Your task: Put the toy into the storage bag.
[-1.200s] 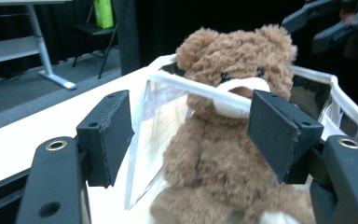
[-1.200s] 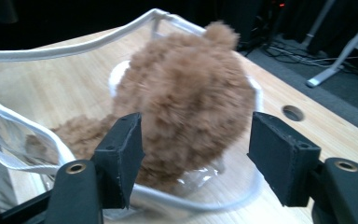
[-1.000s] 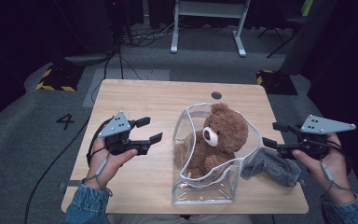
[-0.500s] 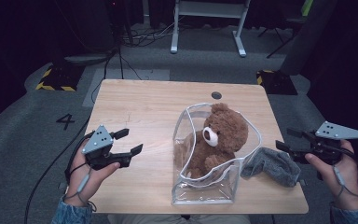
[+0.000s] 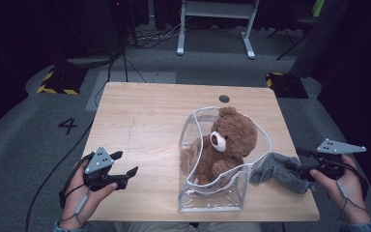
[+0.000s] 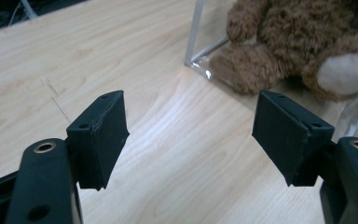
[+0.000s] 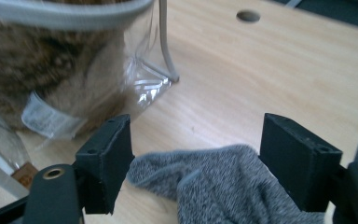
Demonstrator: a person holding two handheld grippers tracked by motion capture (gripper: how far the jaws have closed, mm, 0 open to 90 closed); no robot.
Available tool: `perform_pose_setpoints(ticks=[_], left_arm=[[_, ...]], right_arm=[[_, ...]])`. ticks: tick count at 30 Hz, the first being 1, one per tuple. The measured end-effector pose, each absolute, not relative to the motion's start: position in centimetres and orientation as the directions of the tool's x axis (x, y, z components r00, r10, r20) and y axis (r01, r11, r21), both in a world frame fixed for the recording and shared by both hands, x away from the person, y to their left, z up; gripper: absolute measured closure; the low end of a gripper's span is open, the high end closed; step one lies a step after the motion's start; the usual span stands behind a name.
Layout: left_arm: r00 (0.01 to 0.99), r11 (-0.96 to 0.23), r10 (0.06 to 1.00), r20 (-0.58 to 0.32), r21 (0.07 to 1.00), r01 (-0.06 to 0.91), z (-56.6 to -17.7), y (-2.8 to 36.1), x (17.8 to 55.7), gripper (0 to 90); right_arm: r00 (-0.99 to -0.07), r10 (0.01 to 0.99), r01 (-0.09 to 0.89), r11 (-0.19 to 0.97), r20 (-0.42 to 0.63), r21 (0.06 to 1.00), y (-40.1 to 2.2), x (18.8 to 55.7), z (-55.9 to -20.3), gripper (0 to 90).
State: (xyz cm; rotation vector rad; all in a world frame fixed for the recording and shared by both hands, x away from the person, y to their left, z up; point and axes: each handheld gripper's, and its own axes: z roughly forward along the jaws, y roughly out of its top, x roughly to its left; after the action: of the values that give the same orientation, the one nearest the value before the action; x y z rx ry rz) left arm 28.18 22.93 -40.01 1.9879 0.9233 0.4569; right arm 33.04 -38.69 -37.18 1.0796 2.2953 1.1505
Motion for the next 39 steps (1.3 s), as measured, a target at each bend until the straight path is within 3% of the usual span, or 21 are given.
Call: perform_pose_setpoints(ticks=[20, 39], left_arm=[[0.619, -0.385, 0.783, -0.066, 0.73, 0.565, -44.4, 23.7, 28.6, 25.9], [0.584, -0.383, 0.81, -0.043, 0.716, 0.584, -46.7, 23.6, 29.6, 26.1]], right_arm=[[-0.634, 0.77, 0.594, 0.424, 0.074, 0.684, -38.4, 32.0, -44.3, 27.4], [-0.618, 0.786, 0.559, 0.449, -0.011, 0.697, -37.2, 33.3, -48.0, 27.2]])
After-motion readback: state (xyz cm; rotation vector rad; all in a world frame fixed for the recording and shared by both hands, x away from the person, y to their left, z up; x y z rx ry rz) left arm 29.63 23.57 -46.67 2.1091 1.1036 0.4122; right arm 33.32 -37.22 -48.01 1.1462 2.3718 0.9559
